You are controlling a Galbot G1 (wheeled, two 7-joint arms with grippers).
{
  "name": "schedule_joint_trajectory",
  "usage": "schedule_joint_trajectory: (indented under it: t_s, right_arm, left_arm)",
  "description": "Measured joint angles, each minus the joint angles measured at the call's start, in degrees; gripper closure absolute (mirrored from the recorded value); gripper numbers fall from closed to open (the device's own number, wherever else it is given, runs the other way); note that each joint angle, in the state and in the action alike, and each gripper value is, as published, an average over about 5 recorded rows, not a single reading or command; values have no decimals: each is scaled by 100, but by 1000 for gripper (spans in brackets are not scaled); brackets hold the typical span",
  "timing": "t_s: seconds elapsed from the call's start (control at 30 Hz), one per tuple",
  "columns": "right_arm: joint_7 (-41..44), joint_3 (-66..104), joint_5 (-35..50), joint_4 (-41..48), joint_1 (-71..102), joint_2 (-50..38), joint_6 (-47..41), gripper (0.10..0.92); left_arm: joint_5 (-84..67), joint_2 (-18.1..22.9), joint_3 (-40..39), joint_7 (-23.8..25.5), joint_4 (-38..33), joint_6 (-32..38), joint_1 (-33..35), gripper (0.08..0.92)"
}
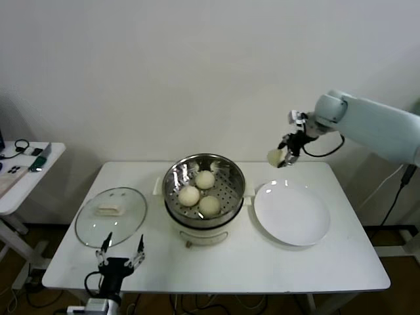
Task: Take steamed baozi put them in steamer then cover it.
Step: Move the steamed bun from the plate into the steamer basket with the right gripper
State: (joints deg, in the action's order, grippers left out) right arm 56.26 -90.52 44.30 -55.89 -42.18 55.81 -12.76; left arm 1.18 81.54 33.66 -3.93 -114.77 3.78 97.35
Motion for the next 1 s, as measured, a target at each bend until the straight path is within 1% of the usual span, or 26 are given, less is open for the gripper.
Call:
schedule_joint_trajectory:
  t_s: [0.23,0.43,0.7,1.0]
  right_arm:
    - [-227,-687,916,-559,-652,416,-213,321]
    - [-438,-939,1372,-778,-785,861,-354,321]
    - [-619,-1083,1598,-779,-607,1444,-449,321]
    - [-694,-1186,1557,-550,-170,1902,-486,321]
  left_arm:
    - [-4,-84,-69,3,37,60,55,177]
    - [-34,-169,-71,-4,59,85,86,177]
    - [-64,-225,-45,-22,50,80,85,177]
    - [-133,-276,16,-25,56,80,101,177]
